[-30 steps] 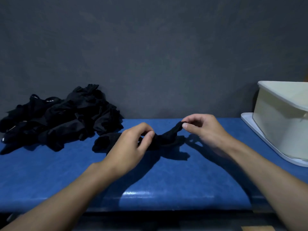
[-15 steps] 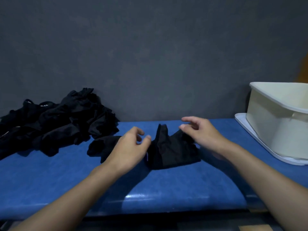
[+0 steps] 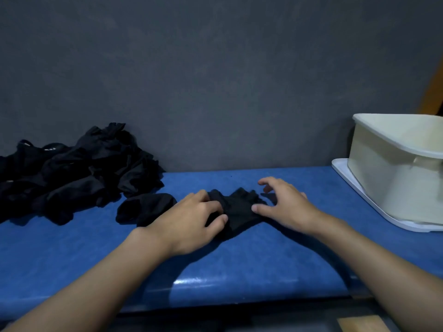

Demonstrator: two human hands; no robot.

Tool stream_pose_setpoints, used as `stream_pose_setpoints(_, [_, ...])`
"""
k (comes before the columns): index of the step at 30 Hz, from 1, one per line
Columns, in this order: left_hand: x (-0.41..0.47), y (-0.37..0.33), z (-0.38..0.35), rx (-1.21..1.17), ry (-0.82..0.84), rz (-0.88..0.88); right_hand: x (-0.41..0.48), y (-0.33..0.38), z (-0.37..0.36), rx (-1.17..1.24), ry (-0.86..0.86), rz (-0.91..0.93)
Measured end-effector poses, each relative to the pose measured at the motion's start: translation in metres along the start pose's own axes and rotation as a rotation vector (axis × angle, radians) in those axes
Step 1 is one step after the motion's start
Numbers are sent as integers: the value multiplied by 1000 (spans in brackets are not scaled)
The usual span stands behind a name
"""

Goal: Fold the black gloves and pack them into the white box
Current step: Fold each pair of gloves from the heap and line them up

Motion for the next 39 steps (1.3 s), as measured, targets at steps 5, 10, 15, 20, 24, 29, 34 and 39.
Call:
stream_pose_setpoints(5, [-7, -9, 15, 108, -69, -33, -2, 18, 6, 113, -120, 131])
stream_pose_setpoints(10, [0, 1, 24, 21, -182, -63, -7, 41, -8, 163, -84, 222])
stream_pose_setpoints(15, [6, 23, 6, 91, 9, -2, -3, 44, -18, 83, 35, 244])
stream_pose_setpoints(20, [8, 35, -2, 258, 137, 91, -3, 35, -38, -135, 243, 240])
stream_pose_setpoints(24, [9, 44, -6, 294, 208, 162, -1, 37, -39, -210, 317, 253])
stream_pose_setpoints(29, [9, 37, -1, 265, 121, 100, 3, 38, -34, -110, 236, 259])
stream_pose_setpoints(34, [5, 35, -5, 247, 117, 97, -1, 39, -42, -102, 255, 312])
stream_pose_setpoints(39, [5, 28, -10, 189, 134, 91, -2, 32, -36, -120, 243, 288])
Point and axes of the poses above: each hand's wrist, its own x-axis towards the middle knuckle, its own z-axis out of the back of the hand, y = z × x, the point moved 9 cm from there along x, towards the middle knuckle, and after that the axes turned 14 degrees about -x, right-handed, at the moved point
